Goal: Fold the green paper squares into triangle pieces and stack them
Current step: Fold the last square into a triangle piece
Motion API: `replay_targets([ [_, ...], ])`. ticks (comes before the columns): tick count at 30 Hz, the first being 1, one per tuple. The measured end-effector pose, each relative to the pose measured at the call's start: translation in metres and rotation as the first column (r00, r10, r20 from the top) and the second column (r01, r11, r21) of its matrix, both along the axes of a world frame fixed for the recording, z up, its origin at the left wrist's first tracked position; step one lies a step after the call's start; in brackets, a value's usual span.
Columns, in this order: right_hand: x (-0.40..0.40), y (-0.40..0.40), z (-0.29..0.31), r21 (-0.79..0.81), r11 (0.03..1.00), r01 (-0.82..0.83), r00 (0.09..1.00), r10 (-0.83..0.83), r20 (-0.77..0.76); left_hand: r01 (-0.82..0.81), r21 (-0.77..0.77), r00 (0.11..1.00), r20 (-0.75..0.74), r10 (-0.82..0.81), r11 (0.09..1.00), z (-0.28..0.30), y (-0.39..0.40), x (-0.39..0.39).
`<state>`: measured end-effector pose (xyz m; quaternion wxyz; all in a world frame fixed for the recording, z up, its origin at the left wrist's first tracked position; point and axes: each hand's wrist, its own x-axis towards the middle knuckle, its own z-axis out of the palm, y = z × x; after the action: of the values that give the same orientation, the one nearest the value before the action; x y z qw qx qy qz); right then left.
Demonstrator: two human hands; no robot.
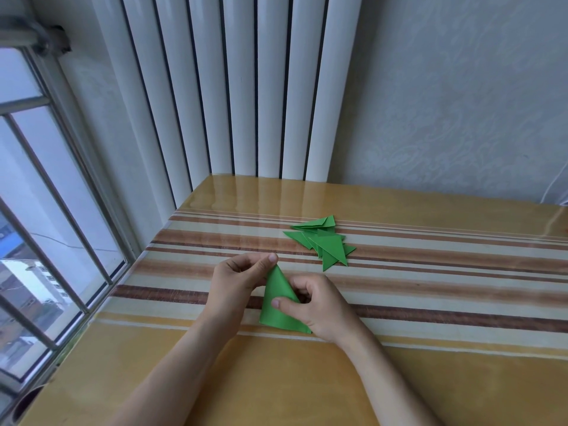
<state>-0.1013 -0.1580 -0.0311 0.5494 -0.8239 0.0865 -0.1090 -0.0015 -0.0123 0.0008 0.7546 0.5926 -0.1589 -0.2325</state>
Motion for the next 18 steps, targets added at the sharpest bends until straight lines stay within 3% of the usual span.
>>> replay_targets([
  [7, -0.001, 0.001, 0.003, 0.031, 0.999, -0.010, 1.000, 0.010, -0.004, 0.016, -0.032, 1.000, -0.002, -0.016, 0.999, -0.001, 0.000, 0.000],
  [12, -0.004, -0.001, 0.010, 0.095, 0.995, -0.017, 1.000, 0.015, 0.017, 0.155, 0.018, 0.988, -0.013, -0.155, 0.988, 0.000, 0.004, 0.000],
  [18, -0.004, 0.001, 0.011, 0.067, 0.997, -0.031, 1.000, 0.030, 0.007, 0.131, 0.020, 0.991, -0.015, -0.131, 0.991, 0.002, 0.004, -0.001],
])
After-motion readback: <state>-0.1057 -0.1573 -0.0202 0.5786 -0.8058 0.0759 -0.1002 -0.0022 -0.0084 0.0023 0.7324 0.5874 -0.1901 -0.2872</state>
